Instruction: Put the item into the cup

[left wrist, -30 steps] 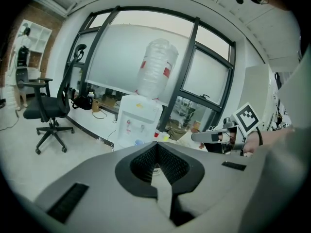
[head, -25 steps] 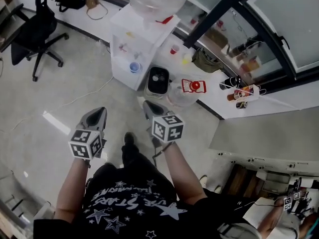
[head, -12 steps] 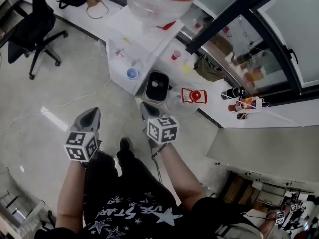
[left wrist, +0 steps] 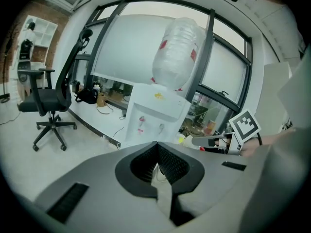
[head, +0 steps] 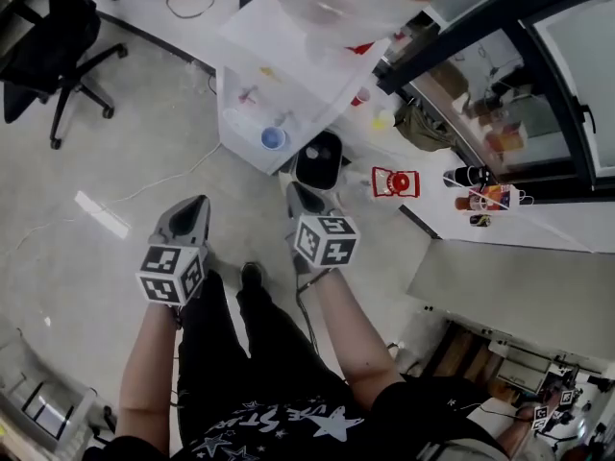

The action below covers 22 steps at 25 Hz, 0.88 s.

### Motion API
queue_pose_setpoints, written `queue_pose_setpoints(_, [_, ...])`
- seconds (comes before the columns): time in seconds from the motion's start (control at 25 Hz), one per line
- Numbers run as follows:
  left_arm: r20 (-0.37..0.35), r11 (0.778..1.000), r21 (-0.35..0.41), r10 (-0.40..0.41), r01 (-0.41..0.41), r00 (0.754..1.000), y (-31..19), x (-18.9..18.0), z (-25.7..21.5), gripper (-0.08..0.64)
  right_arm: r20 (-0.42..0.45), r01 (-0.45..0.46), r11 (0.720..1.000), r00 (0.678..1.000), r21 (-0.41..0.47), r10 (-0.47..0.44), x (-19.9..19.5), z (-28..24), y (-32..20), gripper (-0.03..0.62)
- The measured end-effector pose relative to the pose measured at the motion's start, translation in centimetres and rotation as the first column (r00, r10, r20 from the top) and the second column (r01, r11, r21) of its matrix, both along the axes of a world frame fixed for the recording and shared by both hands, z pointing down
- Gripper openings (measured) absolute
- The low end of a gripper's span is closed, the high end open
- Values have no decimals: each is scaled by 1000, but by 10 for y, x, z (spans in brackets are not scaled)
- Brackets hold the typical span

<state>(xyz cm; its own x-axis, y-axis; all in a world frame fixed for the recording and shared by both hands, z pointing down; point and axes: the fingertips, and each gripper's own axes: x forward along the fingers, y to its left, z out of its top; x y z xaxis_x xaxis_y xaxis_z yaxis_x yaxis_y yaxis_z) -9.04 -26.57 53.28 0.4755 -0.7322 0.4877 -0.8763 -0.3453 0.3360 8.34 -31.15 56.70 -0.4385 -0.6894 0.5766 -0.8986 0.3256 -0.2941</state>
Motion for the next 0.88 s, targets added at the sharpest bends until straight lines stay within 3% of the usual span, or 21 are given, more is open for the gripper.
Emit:
queue_pose_setpoints(0.28, [-29, 995, -92, 33, -36, 999, -38, -22, 58, 5, -26, -89, 996, 996, -15, 88, -8, 39, -38, 2])
queue_pose_setpoints(0.56, [-44, 990, -106, 86, -91, 995, -87, -23, 97, 5, -46, -131, 991, 990, -29, 130, -14, 76, -67, 2])
queue_pose_setpoints(0.88, [-78, 982, -108, 148, -156, 986, -123, 1, 120, 5, -51, -164, 985, 985, -46, 162, -12, 102, -91, 2])
